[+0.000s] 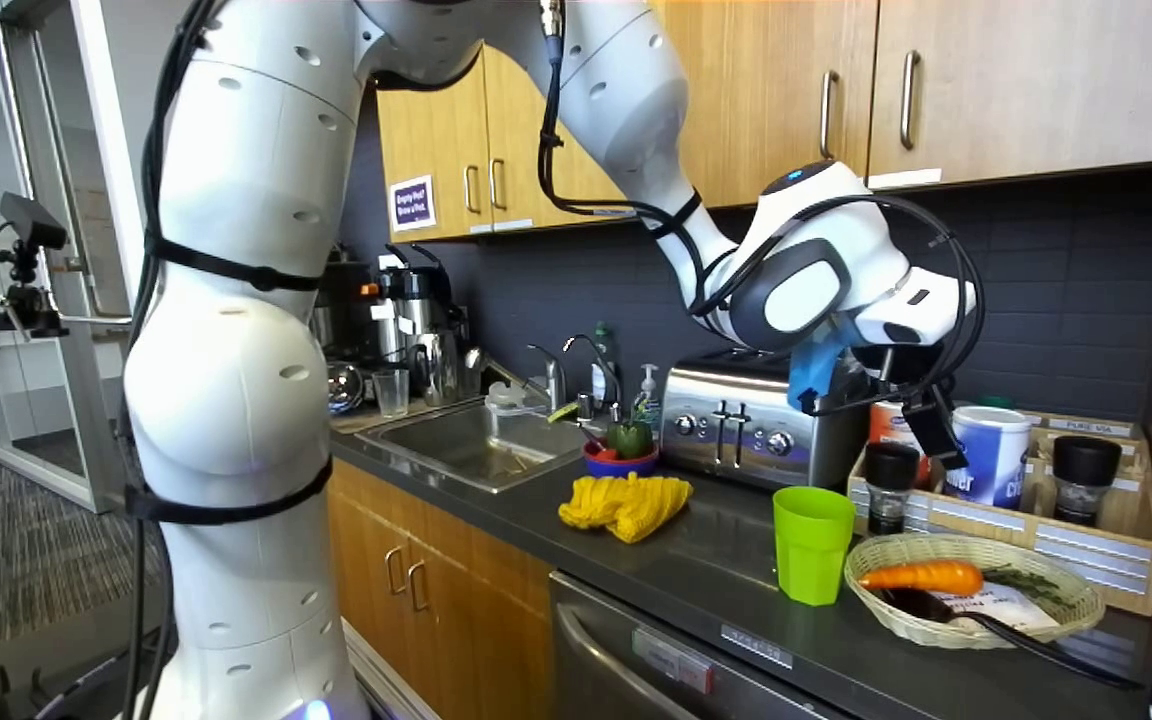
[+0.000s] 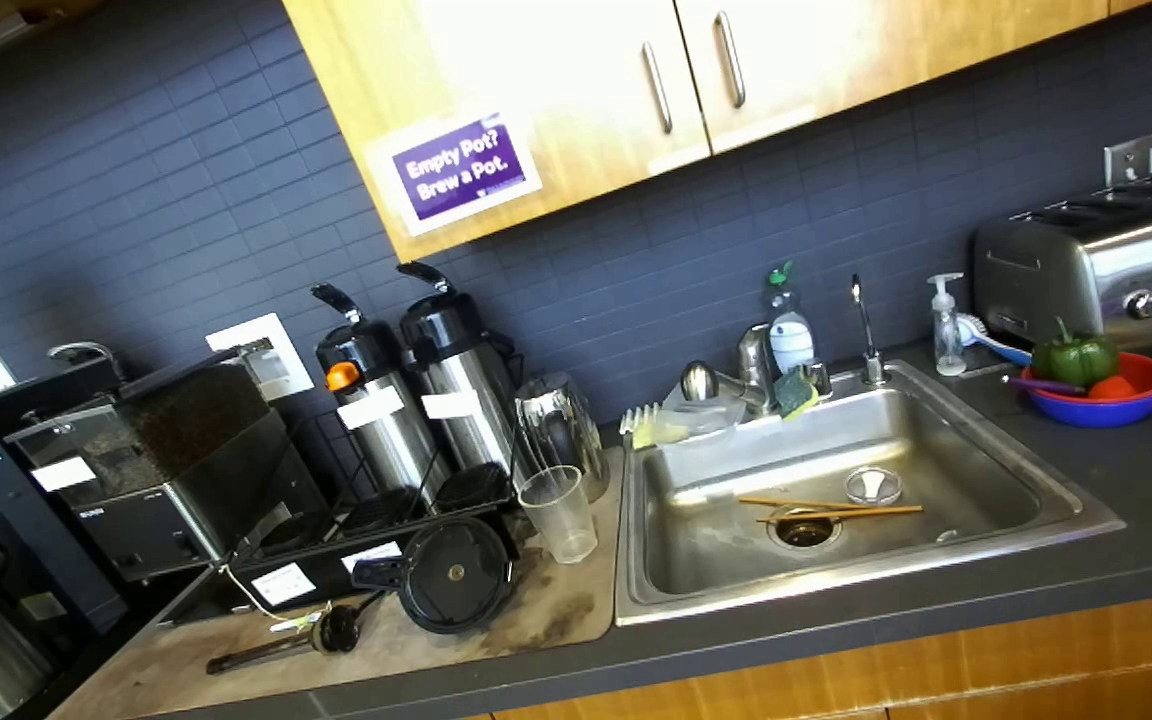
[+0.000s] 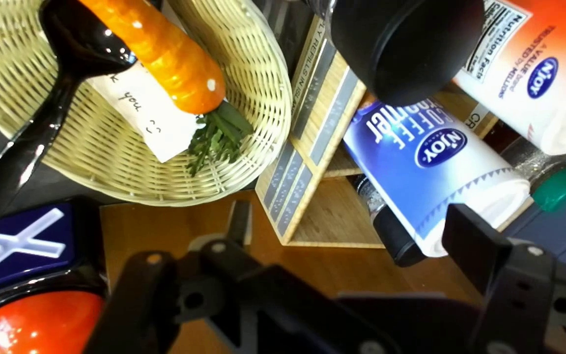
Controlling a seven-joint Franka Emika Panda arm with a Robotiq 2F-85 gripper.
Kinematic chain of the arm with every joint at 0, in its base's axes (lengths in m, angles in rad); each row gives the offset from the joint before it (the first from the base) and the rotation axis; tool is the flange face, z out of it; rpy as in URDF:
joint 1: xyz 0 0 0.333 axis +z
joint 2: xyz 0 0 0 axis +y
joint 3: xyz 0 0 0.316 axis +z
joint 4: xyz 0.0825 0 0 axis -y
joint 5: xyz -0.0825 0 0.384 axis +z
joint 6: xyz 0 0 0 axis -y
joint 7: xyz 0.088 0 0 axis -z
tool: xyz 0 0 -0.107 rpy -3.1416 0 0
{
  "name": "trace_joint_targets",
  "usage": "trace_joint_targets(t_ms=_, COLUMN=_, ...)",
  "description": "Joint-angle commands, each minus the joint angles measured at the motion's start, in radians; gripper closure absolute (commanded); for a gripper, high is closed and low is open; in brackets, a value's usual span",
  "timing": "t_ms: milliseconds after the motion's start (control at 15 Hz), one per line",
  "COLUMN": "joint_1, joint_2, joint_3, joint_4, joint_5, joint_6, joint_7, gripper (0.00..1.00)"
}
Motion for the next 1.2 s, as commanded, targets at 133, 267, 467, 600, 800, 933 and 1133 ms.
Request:
trace_joint_targets(t_ms=133, joint_1=-0.171, joint_2=-0.098, joint_3=0.167, joint_4=-0.057, joint_5=0.023, joint_6=-0.001, joint_7=-0.220, gripper=0.00)
trace_joint_targets(t_ms=267, joint_1=-0.257, joint_2=-0.111, joint_3=0.234, joint_4=-0.044, joint_5=0.030, joint_6=-0.021, joint_7=-0.336, gripper=0.00)
trace_joint_targets(t_ms=467, joint_1=-0.406, joint_2=-0.122, joint_3=0.387, joint_4=-0.020, joint_5=0.125, joint_6=-0.070, joint_7=-0.565, gripper=0.00)
trace_joint_targets(t_ms=600, joint_1=-0.488, joint_2=-0.119, joint_3=0.483, joint_4=0.007, joint_5=0.223, joint_6=-0.108, joint_7=-0.719, gripper=0.00)
trace_joint_targets(t_ms=800, joint_1=-0.564, joint_2=-0.107, joint_3=0.561, joint_4=0.046, joint_5=0.381, joint_6=-0.190, joint_7=-0.953, gripper=0.00)
trace_joint_targets(t_ms=933, joint_1=-0.590, joint_2=-0.104, joint_3=0.571, joint_4=0.056, joint_5=0.449, joint_6=-0.250, joint_7=-1.071, gripper=0.00)
trace_joint_targets(t_ms=1133, joint_1=-0.615, joint_2=-0.107, joint_3=0.563, joint_4=0.056, joint_5=0.504, joint_6=-0.326, joint_7=-1.201, gripper=0.00)
